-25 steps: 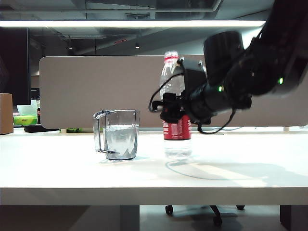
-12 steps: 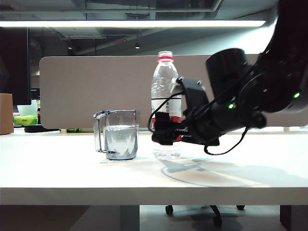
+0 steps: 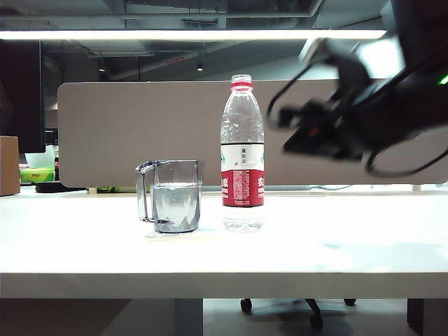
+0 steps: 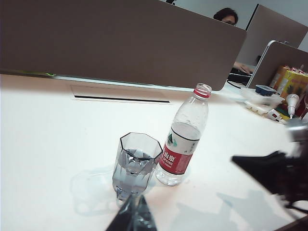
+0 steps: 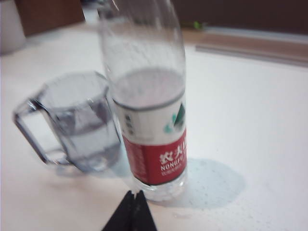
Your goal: Pick up the mineral water bottle on the table and pour water into the mug until it's half full.
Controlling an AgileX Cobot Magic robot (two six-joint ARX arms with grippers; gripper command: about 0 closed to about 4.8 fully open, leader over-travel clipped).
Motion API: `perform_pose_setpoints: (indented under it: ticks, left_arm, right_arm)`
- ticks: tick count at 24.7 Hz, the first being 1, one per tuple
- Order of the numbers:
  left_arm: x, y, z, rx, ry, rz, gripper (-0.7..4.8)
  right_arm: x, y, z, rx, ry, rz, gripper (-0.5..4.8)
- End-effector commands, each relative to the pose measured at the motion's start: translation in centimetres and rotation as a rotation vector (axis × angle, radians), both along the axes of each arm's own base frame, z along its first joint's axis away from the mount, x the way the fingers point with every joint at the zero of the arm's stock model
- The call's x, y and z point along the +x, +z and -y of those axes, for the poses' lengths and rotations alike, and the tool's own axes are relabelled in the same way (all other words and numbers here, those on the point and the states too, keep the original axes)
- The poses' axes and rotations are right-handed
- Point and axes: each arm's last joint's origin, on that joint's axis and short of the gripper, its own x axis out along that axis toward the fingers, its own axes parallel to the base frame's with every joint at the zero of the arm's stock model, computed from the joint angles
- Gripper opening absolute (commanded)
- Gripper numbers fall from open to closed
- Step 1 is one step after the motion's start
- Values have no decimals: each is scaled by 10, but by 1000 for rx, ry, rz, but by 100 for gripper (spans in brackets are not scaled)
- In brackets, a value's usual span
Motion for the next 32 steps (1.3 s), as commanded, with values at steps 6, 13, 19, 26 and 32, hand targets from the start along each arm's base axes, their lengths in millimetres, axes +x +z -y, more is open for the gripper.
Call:
perform_pose_setpoints:
  ticks: [6,13,19,26,32]
  left_arm:
    - [-1,3,0,4,-3,21,-5]
    - [6,-18,-3,193,101,17,-5]
    - [22,-55,-7,197,217,-35,-5]
    - [33,-87,-9,199,298,16,-5]
    - [34,-88,-14,234,469,-9,-5]
  right_arm:
    - [-57,28,33,93,-79,124,-8]
    - [-94,41,54,70,-94,89,-8]
    - [-122,47,70,69,-94,87,-8]
    - [-147,44,84,73,-71,85,-8]
    - [-155,33,91,106,-140,-29,-8]
